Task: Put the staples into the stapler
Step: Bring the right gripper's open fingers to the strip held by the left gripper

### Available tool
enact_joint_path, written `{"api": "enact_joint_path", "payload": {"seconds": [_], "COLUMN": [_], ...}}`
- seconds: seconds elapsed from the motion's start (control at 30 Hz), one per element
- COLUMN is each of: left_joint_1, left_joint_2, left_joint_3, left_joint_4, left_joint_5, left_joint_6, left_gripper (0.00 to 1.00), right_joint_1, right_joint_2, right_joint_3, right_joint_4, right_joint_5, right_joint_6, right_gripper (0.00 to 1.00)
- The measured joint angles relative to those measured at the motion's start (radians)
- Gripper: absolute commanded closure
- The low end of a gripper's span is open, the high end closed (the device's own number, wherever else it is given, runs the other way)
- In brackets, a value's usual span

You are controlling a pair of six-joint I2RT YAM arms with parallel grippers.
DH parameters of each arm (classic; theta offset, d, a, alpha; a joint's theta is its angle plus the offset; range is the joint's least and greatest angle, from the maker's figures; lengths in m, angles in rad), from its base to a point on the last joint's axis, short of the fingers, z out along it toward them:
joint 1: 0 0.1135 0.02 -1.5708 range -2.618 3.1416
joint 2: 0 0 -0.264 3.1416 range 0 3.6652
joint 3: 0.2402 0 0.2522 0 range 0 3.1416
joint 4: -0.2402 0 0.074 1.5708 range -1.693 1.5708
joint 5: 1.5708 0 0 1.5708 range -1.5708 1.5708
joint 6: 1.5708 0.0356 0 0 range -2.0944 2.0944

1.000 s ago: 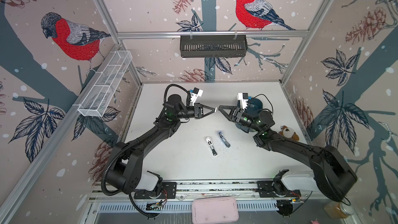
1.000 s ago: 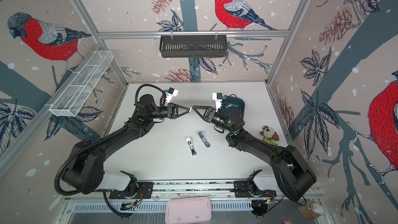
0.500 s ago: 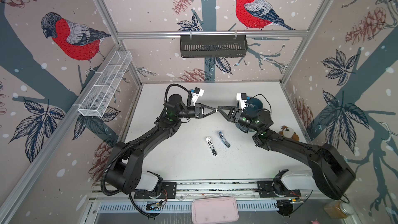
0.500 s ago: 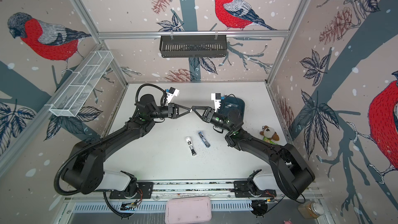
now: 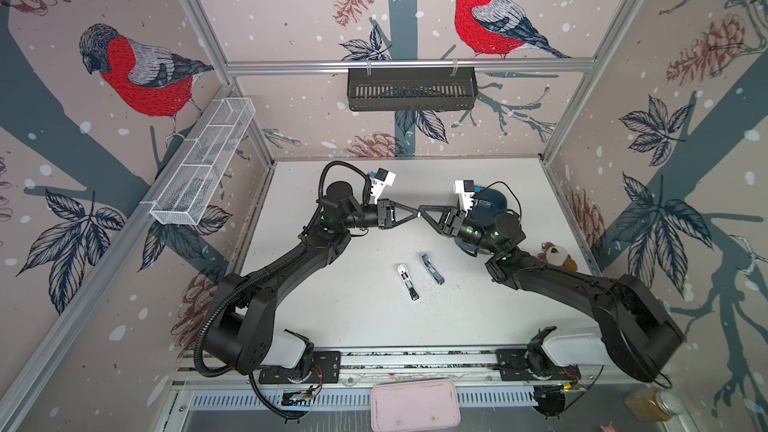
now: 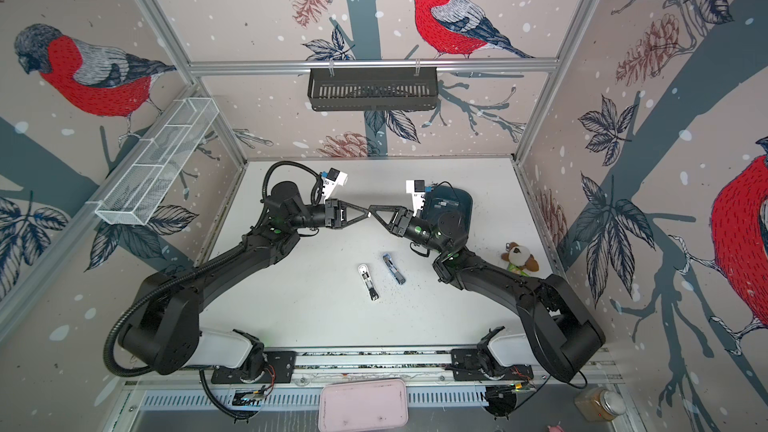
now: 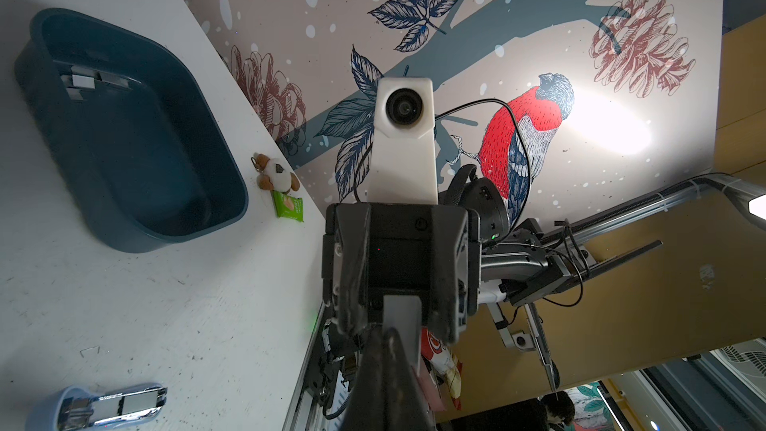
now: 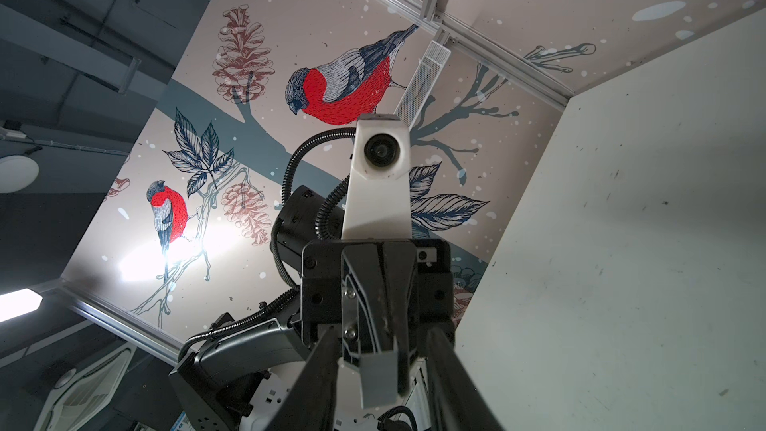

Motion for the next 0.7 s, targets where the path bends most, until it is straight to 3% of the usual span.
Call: {"api": "enact_joint_path", "payload": {"seconds": [0.7], "left_joint_1": [-0.003], "left_joint_2": [-0.001], "left_joint_3": [0.002], "left_joint_4": [-0.013], "left_joint_5": [0.000], "left_joint_6": [0.020], "left_gripper": [1.00], "right_joint_1": [-0.003], "right_joint_2": [0.003], "right_joint_3": [-0.002], "right_joint_4": [0.014], "right_joint_5": [0.000], "right_joint_6": [0.000], "right_gripper": [0.77]}}
